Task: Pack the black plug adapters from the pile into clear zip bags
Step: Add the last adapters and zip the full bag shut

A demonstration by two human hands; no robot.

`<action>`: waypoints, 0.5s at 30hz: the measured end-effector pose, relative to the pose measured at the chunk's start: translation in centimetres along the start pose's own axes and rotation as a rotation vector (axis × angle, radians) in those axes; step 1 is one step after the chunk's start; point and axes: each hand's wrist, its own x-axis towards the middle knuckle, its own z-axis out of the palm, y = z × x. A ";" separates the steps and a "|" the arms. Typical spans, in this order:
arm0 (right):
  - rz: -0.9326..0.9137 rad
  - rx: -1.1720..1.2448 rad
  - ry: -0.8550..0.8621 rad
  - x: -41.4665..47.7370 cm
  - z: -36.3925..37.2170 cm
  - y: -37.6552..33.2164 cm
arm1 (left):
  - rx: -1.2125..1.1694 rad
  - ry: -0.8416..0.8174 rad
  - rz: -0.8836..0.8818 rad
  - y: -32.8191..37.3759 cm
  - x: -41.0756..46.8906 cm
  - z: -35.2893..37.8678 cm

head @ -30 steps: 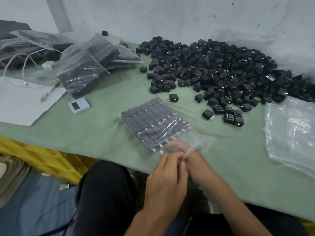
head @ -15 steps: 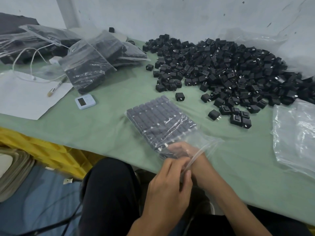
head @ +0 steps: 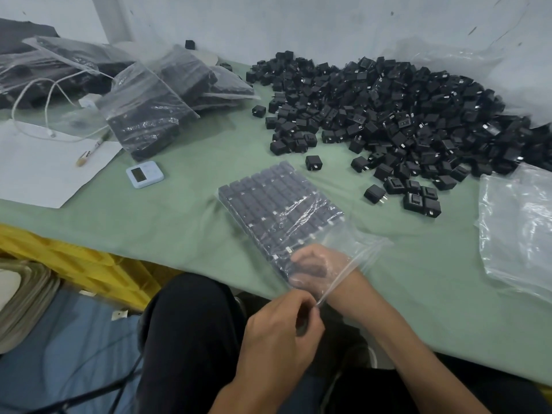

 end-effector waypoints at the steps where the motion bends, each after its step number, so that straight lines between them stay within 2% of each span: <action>1: -0.003 -0.005 0.001 0.0 -0.1 0.1 | -0.025 -0.006 -0.009 -0.1 -0.1 0.0; 8: -0.010 -0.145 -0.012 0.3 0.2 -0.1 | -0.161 -0.118 -0.046 -1.5 -0.3 -1.0; 11: -0.041 -0.053 0.001 0.1 0.3 -0.1 | -0.094 -0.006 -0.086 -3.0 0.5 -2.1; 15: -0.084 -0.280 -0.021 -0.2 -0.2 0.8 | 0.044 0.135 -0.122 -4.6 3.2 -3.1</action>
